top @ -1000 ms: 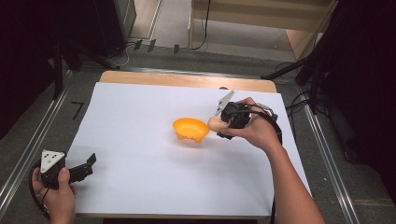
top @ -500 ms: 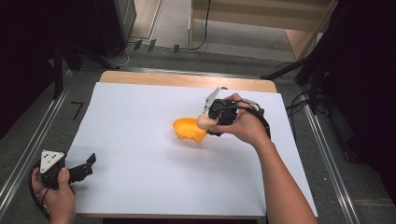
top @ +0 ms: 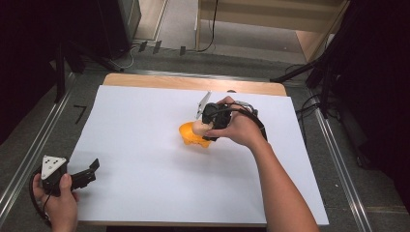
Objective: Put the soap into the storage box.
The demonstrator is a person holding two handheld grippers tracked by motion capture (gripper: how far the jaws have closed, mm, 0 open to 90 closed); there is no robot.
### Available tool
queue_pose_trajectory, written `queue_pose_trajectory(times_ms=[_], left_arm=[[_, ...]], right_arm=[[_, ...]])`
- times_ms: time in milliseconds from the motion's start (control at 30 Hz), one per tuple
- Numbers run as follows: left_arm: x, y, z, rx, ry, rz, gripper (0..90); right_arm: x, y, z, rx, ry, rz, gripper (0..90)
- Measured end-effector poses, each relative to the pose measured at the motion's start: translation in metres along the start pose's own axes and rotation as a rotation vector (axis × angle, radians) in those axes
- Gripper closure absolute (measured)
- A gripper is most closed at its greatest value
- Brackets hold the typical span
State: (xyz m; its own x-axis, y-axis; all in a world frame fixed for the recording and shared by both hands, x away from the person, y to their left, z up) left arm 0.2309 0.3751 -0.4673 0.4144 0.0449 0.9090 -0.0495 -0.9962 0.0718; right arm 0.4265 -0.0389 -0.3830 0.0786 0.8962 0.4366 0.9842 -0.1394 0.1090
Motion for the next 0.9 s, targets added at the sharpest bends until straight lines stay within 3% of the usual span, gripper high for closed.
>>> queue_pose_trajectory(times_ms=[200, 533, 900], left_arm=[[0.0, 0.0, 0.0, 0.0, 0.0, 0.0, 0.0], [0.0, 0.0, 0.0, 0.0, 0.0, -0.005, 0.0], [0.0, -0.001, 0.0, -0.002, -0.003, -0.006, 0.0]], right_arm=[[0.01, 0.002, 0.009, 0.019, -0.009, -0.016, 33.2], [0.012, 0.007, 0.017, 0.035, -0.023, 0.026, 33.2], [0.017, 0.008, 0.029, 0.045, -0.048, 0.008, 33.1]])
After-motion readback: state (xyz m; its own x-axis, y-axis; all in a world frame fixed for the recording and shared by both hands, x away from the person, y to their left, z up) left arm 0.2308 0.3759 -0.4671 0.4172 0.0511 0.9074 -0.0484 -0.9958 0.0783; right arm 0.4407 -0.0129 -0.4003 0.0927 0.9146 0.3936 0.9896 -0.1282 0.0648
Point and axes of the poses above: each handheld gripper's, and its own axes: z roughly forward along the jaws, x roughly out of its top, y roughly to its right, the point moved 1 cm from there along z, roughly forward along the jaws, and after that the axes turned 5 degrees about y, right-handed, at the moved point
